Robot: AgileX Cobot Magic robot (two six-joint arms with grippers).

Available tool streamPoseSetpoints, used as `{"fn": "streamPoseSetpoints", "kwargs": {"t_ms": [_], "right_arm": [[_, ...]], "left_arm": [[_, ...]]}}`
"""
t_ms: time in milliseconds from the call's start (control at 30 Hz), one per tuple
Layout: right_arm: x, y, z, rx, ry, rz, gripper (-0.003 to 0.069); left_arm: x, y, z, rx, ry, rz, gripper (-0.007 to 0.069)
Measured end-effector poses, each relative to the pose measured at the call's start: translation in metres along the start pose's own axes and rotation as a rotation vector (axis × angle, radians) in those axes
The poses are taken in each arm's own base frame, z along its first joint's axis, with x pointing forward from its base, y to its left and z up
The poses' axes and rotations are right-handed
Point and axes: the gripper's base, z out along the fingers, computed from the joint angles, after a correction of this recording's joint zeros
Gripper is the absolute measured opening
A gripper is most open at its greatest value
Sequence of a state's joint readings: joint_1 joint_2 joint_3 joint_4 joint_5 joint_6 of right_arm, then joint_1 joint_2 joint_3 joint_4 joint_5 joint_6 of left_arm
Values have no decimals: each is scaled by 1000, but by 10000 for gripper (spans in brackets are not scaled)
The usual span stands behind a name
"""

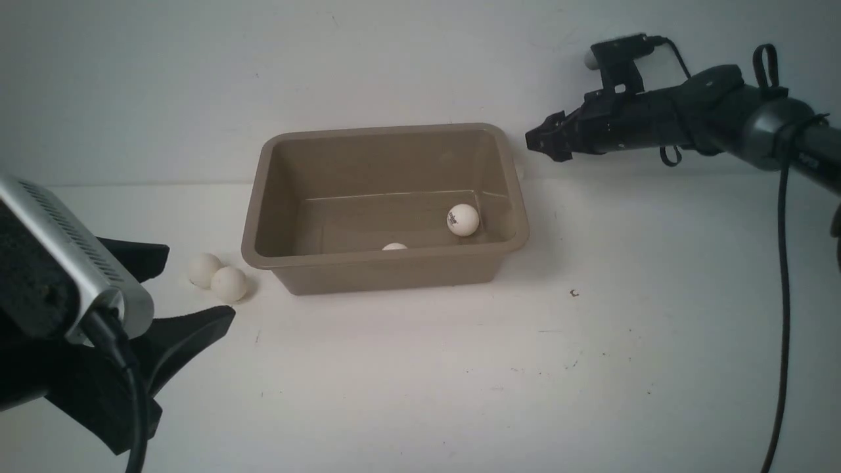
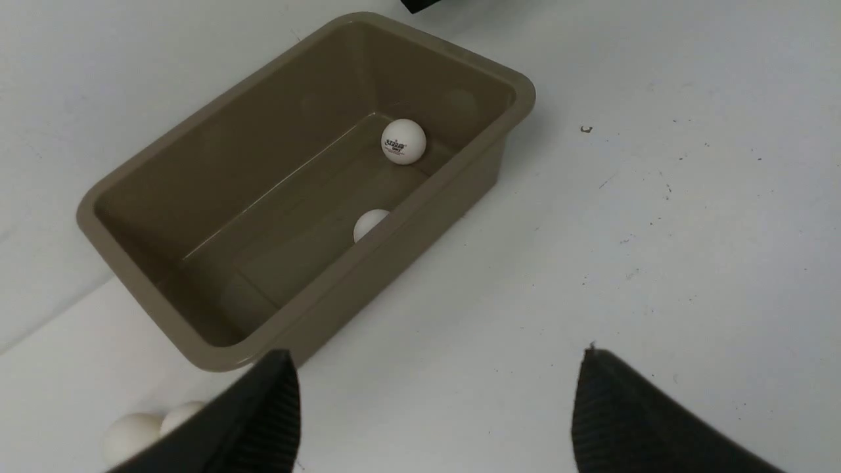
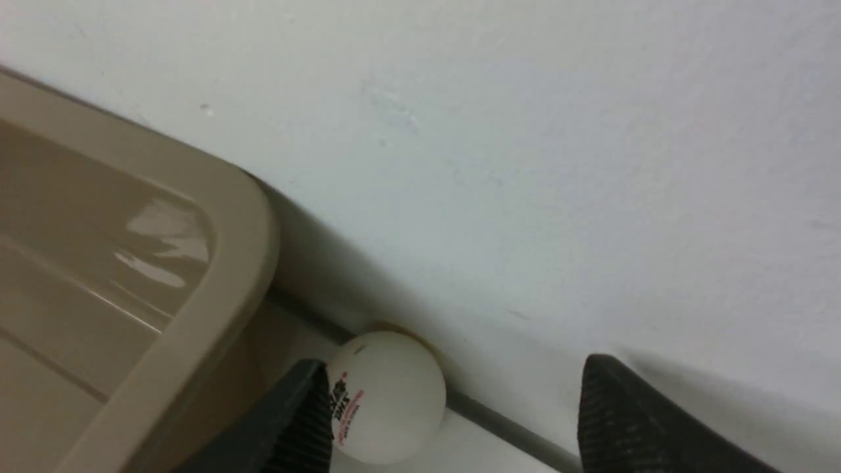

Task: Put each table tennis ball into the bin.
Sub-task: Use the right arm to clamp the table tennis ball closest to it

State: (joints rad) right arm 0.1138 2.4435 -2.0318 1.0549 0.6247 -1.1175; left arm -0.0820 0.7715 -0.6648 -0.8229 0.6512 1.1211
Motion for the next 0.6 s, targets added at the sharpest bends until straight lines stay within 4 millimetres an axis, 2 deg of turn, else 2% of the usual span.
{"fn": "streamPoseSetpoints", "kwargs": {"t_ms": [167,600], "right_arm": [[15,-1,12,-25,15,83,459],[28,2,26,-53,-6,201,463]], "left_arm": [[0,0,0,0,0,0,499],[0,0,0,0,0,0,499]]}}
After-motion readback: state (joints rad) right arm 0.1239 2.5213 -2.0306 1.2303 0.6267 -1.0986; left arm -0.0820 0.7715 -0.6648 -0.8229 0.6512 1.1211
